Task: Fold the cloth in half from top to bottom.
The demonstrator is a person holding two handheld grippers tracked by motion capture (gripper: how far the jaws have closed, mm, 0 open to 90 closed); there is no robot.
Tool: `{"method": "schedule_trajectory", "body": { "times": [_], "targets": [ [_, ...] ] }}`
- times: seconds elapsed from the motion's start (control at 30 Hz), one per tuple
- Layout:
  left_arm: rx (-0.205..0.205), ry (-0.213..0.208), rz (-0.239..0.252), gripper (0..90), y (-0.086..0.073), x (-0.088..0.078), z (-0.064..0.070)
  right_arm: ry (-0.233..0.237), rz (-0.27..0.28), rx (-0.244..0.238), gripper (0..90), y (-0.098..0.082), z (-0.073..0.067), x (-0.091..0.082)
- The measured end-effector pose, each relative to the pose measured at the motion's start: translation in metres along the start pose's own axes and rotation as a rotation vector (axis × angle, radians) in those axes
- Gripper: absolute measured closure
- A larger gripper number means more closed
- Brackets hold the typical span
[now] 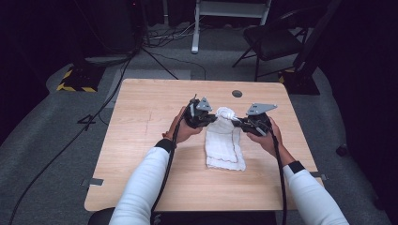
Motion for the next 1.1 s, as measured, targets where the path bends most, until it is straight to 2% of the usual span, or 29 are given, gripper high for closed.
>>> {"method": "schedule_trajectory", "body": {
  "times": [0.2, 0.33, 0.43, 0.63, 0.77, 0.83, 0.93, 1.03, 1.1],
  "targets": [
    [0.055, -0.029, 0.015, 85.8, -0.005, -0.018, 0.021, 0.053, 0.019, -0.025, 82.1, -0.011, -0.016, -0.015],
    [0.099, -0.066, 0.016, 85.8, -0.012, -0.026, 0.039, 0.079, 0.014, -0.049, 82.0, -0.022, -0.029, -0.022],
    [0.121, -0.086, 0.003, 85.8, -0.020, -0.028, 0.052, 0.103, 0.016, -0.060, 81.9, -0.029, -0.039, -0.027],
    [0.170, -0.107, -0.044, 85.6, -0.040, -0.028, 0.075, 0.120, -0.005, -0.093, 78.8, -0.043, -0.055, -0.034],
    [0.193, -0.120, -0.077, 85.6, -0.053, -0.028, 0.086, 0.157, -0.019, -0.101, 77.7, -0.053, -0.067, -0.040],
    [0.203, -0.121, -0.104, 85.7, -0.060, -0.028, 0.088, 0.177, -0.039, -0.120, 78.0, -0.061, -0.075, -0.040],
    [0.194, -0.131, -0.132, 85.7, -0.072, -0.027, 0.091, 0.197, -0.082, -0.134, 79.7, -0.074, -0.086, -0.039],
    [0.184, -0.135, -0.148, 85.4, -0.082, -0.028, 0.095, 0.208, -0.115, -0.137, 78.2, -0.086, -0.095, -0.036],
    [0.195, -0.145, -0.160, 83.9, -0.088, -0.032, 0.100, 0.197, -0.134, -0.137, 75.3, -0.093, -0.098, -0.036]
  ]
}}
Point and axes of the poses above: each handheld gripper's, and its own axes: x roughly forward along the jaws, y roughly out of its top, z roughly to its right, the point moved 8 cm from there along x, roughly forward along the jaws, and after that the axes turned 6 degrees about -z, right-handed, at the moved point
